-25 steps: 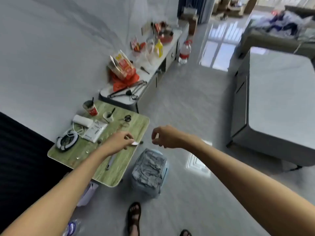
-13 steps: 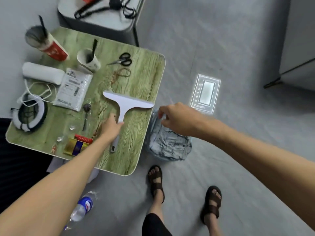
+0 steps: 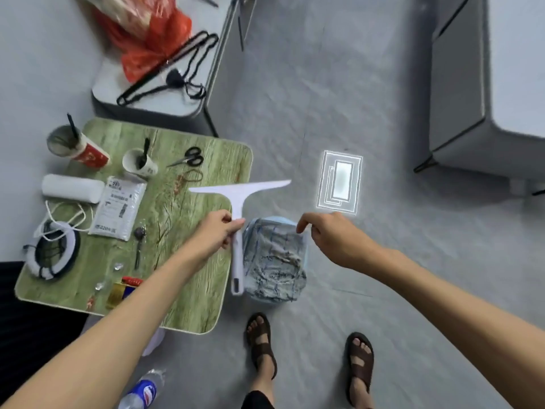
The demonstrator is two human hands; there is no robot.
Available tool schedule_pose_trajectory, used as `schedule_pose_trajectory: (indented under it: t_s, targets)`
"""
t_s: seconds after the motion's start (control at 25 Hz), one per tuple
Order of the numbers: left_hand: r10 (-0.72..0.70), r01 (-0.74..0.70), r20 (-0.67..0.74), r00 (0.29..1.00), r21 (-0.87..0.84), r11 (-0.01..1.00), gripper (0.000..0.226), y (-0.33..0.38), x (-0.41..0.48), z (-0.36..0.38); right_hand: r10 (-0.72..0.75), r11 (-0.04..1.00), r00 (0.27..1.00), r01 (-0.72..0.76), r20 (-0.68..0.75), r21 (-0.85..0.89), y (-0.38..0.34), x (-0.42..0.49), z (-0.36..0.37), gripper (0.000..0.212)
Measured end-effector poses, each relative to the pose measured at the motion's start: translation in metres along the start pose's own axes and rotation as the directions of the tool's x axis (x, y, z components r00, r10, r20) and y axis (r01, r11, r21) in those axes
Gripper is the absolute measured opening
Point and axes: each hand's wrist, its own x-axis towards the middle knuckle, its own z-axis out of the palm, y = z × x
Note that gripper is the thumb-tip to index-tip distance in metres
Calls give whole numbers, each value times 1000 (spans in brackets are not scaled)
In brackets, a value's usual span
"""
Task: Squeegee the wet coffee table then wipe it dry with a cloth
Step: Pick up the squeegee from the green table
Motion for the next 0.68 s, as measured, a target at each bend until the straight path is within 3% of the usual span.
schedule_pose_trajectory:
  t_s: [0.12,0.28,0.48,0.6,0.68]
  targets:
    - [104,-104,-9,995,-188,977,15,113,-46,43,55,992,997,-49,-46,120,17,-55,-77,41]
    - [164,-144,41,986,-305,941,21,260,-93,113,26,940,991,20,-128,341,48,-115,-188,16]
    - [271,-235,66,960,-335,913,23,434,-120,214,-7,934,982,74,-190,350,119,-171,-328,21]
    - [332,-300,104,938,-241,923,17,515,-121,243,39,957,960,44,-276,288,148,-177,-403,13]
    - [384,-386,110,917,-7,922,13,560,-109,253,66,982,937,1,-343,189,168,-169,-450,12]
